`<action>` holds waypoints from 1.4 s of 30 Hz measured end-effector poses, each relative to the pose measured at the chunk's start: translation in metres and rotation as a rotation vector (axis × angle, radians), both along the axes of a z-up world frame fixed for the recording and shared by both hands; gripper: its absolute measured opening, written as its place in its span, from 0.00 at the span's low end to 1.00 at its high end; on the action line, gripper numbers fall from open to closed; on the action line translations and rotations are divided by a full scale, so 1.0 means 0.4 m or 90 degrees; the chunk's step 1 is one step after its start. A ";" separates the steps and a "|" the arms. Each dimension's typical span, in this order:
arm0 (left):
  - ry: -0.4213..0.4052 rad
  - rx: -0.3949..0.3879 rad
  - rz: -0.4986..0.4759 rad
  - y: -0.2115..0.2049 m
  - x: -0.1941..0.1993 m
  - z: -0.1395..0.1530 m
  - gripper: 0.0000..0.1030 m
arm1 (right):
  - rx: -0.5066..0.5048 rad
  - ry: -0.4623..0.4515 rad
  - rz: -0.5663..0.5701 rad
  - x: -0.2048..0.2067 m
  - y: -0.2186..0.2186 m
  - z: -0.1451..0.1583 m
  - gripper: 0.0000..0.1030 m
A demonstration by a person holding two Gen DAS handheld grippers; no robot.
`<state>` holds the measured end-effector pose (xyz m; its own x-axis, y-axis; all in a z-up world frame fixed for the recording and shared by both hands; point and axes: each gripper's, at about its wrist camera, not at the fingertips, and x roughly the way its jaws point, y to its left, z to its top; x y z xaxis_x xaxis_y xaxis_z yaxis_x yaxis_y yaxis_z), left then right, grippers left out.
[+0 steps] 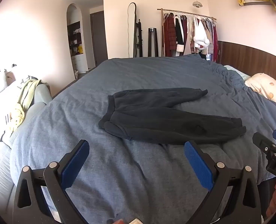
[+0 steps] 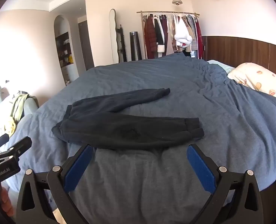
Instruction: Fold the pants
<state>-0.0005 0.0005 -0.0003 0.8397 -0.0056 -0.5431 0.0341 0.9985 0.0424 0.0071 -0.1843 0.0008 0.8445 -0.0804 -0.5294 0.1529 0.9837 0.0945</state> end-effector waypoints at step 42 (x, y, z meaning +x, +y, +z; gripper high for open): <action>-0.026 0.003 0.004 0.031 -0.017 0.013 1.00 | -0.024 -0.004 0.013 -0.002 0.013 0.008 0.99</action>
